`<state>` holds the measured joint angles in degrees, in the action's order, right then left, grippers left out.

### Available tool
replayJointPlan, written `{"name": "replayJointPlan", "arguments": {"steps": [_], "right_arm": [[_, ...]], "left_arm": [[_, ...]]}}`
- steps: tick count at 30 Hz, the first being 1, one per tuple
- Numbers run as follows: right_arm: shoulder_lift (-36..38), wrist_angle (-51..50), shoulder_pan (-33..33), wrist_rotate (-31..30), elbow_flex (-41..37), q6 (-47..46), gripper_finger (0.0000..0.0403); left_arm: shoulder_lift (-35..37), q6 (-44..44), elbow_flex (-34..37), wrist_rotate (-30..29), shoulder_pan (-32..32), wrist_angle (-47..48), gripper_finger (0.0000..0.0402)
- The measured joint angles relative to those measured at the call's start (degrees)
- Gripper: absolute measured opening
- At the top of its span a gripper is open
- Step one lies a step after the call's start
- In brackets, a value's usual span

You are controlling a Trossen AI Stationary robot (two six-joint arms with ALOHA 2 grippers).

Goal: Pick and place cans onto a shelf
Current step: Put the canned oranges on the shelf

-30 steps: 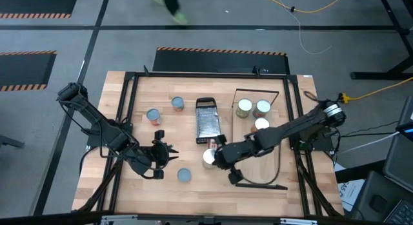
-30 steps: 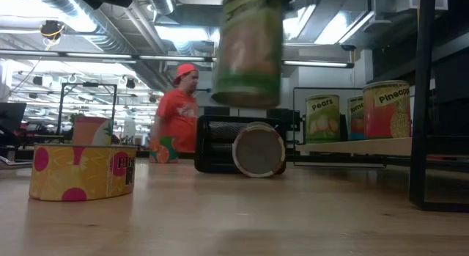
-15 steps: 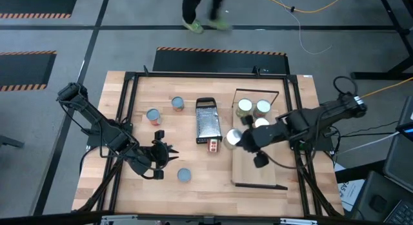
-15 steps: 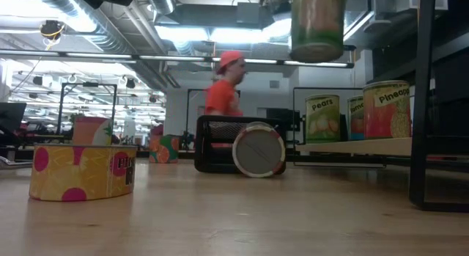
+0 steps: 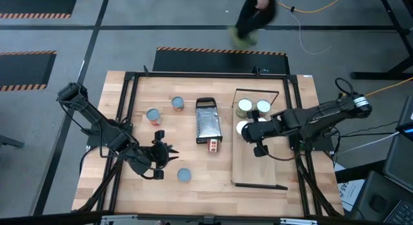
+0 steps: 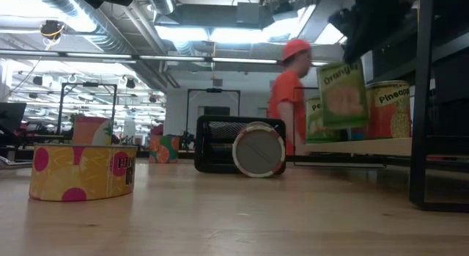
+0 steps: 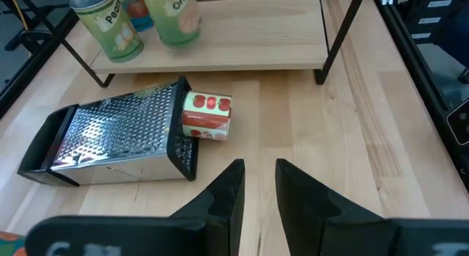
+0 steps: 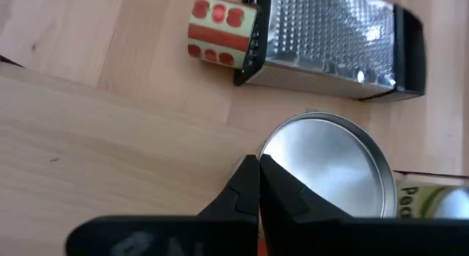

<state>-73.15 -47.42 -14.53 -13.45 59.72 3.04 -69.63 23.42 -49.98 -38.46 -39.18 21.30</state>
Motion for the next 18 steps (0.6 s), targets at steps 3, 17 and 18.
{"name": "replayJointPlan", "arguments": {"steps": [3, 17, 18], "right_arm": [[0.9, 4.0, 1.6, 1.7, -3.0, 0.3, 0.0], [1.8, 6.1, 5.8, 5.5, -5.8, 3.5, 0.0003], [1.8, 6.1, 5.8, 5.5, -5.8, 3.5, 0.0006]], "left_arm": [[0.0, 0.0, 0.0, 0.0, 0.0, 0.0, 0.0071], [0.0, 0.0, 0.0, 0.0, 0.0, 0.0, 0.0071], [0.0, 0.0, 0.0, 0.0, 0.0, 0.0, 0.0071]]}}
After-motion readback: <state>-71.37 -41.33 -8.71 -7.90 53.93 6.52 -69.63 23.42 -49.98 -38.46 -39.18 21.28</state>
